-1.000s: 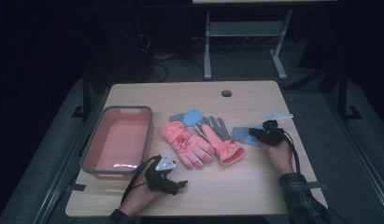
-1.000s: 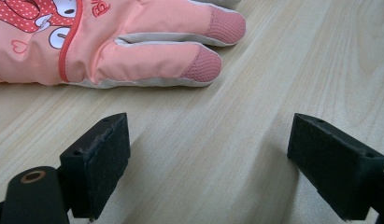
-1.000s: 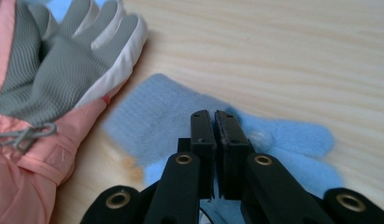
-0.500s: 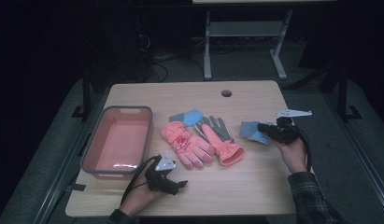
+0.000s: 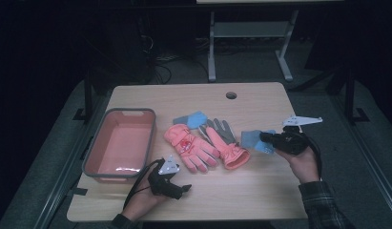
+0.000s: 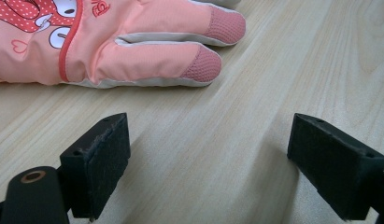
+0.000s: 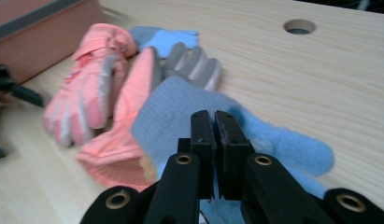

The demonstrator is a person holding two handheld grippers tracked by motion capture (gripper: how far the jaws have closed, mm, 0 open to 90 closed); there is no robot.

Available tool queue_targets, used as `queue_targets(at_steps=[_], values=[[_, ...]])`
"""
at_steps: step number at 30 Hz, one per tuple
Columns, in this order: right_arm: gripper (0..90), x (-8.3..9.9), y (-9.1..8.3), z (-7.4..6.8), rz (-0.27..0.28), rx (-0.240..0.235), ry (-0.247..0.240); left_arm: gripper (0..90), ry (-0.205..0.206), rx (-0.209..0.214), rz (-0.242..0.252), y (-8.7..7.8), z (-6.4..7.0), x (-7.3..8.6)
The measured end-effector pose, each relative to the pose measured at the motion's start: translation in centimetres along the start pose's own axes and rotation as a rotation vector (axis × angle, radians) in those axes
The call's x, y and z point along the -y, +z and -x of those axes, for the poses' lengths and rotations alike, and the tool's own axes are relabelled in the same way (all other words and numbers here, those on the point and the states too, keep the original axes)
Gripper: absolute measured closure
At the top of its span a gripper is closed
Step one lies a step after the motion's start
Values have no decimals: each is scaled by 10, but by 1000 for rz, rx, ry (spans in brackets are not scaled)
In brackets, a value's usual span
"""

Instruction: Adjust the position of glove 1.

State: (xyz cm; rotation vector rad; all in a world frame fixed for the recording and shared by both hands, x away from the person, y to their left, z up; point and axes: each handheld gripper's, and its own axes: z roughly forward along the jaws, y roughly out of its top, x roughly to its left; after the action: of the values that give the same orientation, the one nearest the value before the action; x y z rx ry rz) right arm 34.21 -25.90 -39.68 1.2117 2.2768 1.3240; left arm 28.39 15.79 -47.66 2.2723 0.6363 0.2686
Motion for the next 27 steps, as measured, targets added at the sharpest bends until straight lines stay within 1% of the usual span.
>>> queue_targets(at_steps=[1, 2, 3, 5, 6, 9, 11, 12, 16, 20, 22, 24, 26, 27], values=[[868, 0, -1, -2, -1, -10, 2, 124, 0, 0, 0, 0, 0, 0], [868, -1, -1, -7, 3, -31, -12, 124, -4, 2, 0, 0, 0, 0], [868, -1, -1, -7, 3, -31, -12, 124, -4, 2, 0, 0, 0, 0], [868, -1, -2, -13, 3, -51, -18, 124, -9, 2, 4, 0, 1, 0], [868, 0, -2, -19, 0, -64, -32, 124, -5, -1, 8, 1, 0, 0], [868, 2, -4, -28, -6, -94, -36, 124, -5, -1, 8, 1, 0, 0], [868, 2, -4, -30, -5, -100, -42, 124, -5, -1, 8, 1, 0, 0], [868, 5, -5, -36, -10, -125, -51, 124, -6, -1, 9, 1, 0, 0], [868, 10, -5, -47, -18, -166, -54, 124, -11, 1, 9, 1, 1, 0], [868, 16, 0, -58, -39, -194, -72, 124, -6, 0, 8, 1, 0, 0], [867, 17, 0, -60, -43, -198, -73, 124, -6, 0, 8, 1, 0, 0], [868, 22, 4, -68, -64, -221, -80, 124, -11, 1, 8, 1, 1, 0], [867, 25, 6, -73, -75, -236, -87, 124, -9, -1, 8, 1, 1, 0], [867, 25, 6, -73, -75, -236, -87, 124, -9, -1, 8, 1, 1, 0]])
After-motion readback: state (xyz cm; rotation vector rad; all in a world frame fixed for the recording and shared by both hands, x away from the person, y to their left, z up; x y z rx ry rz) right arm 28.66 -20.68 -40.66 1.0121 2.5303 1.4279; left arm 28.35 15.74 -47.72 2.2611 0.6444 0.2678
